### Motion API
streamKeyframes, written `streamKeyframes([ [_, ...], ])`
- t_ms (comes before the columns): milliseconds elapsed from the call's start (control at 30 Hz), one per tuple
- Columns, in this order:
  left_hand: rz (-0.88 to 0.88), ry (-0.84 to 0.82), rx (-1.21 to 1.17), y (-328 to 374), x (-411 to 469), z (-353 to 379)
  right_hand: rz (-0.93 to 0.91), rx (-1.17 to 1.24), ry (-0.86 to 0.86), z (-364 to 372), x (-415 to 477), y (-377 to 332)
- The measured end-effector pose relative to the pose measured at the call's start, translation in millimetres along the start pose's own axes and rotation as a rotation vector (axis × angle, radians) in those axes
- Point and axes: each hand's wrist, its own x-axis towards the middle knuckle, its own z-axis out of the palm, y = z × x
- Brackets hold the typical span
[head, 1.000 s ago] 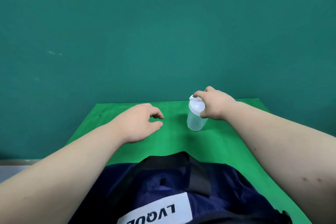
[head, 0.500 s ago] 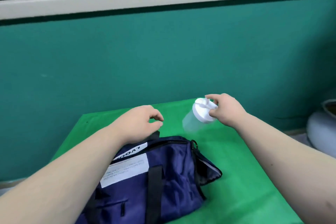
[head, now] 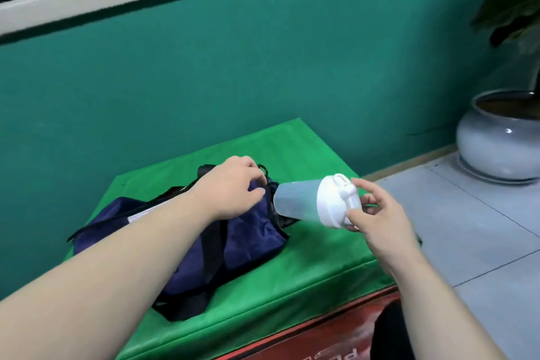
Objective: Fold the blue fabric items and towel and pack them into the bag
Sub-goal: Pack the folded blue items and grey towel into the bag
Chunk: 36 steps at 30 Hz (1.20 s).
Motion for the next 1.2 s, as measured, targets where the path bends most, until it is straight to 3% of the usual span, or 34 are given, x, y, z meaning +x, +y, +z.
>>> streamKeyframes([
  [467,0.115,0.048,0.351,8,40,35,-0.073,-0.331,-0.276,19,25,40],
  [633,0.169,-0.05,0.506,13,77,60,-0.133,-0.346,-0.303,14,34,52],
  [967,0.114,-0.273,0.533,-3,125,79,-0.145,-0.34,-0.339,20,54,64],
  [1200,0.079,-0.227,0.329,-18,129,89,-0.171,-0.386,-0.367,21,52,67],
])
